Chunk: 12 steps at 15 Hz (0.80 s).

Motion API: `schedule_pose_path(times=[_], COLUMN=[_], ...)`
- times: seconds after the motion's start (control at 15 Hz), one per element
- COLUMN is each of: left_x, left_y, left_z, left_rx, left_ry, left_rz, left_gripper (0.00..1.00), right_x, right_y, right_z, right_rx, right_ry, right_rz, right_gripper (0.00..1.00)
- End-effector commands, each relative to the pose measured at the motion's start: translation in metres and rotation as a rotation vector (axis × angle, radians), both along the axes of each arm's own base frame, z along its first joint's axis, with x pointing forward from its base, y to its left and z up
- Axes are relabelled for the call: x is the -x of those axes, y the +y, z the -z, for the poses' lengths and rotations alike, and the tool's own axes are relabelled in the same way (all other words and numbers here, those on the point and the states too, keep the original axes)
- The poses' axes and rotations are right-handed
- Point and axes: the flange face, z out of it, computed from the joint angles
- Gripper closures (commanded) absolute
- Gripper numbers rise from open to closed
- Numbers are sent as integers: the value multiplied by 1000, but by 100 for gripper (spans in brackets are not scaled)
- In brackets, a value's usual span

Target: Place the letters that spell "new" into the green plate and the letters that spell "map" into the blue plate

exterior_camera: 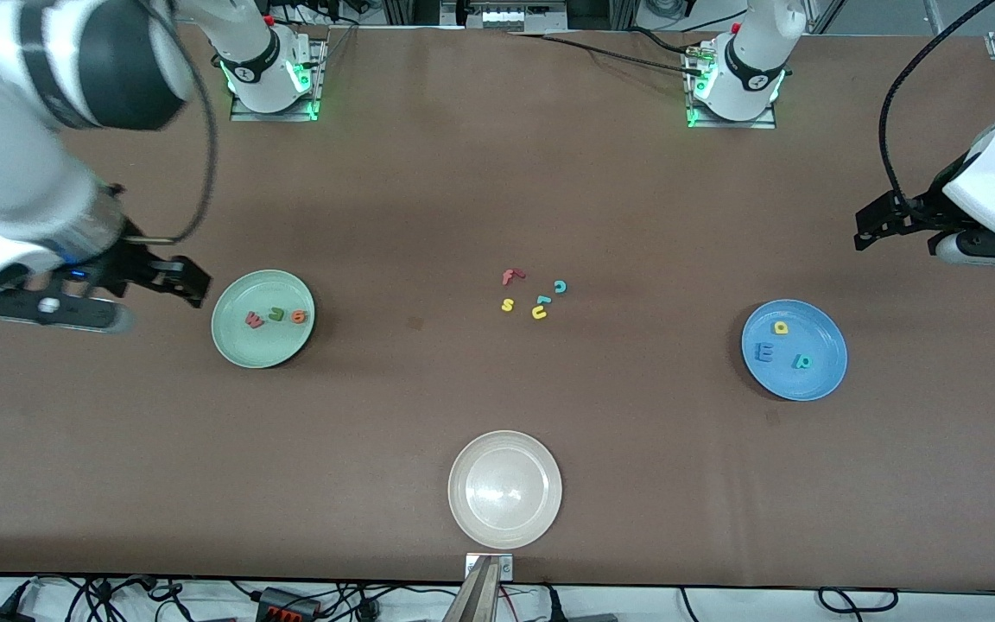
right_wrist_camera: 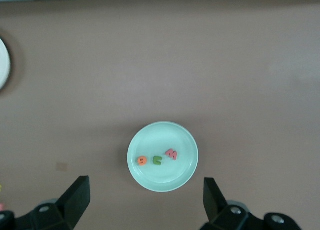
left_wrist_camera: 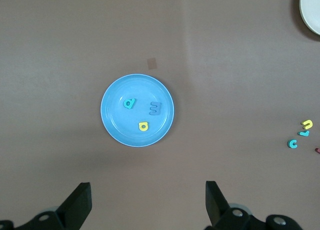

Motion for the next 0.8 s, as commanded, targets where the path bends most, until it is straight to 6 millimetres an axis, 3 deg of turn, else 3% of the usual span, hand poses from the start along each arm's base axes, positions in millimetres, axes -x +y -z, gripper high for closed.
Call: schedule_pose_path(times=[0.0,0.2,0.27,0.47,0.73], left_x=[-2,-1,-1,-1,-2], left_y=[0,-1,-1,-8,-9], left_z=[-6,-5,-5,-5,-6], left_rx=[-21,-21,-21,-21,-22], left_ry=[4,5,5,7,-3], left_rz=[18,20,20,31,29], left_gripper=[0,0,0,0,0], right_x=[11,38,47,64,67], right_y=[-59,-127,-140,-159,-172], right_z=[-36,-66,-75,-98,-90], right_rx=[-63,-105,-109,-85,-42], right_ry=[-36,-8,-9,-35,-8], right_rz=[56,37,26,-42,-99], right_gripper=[0,0,0,0,0])
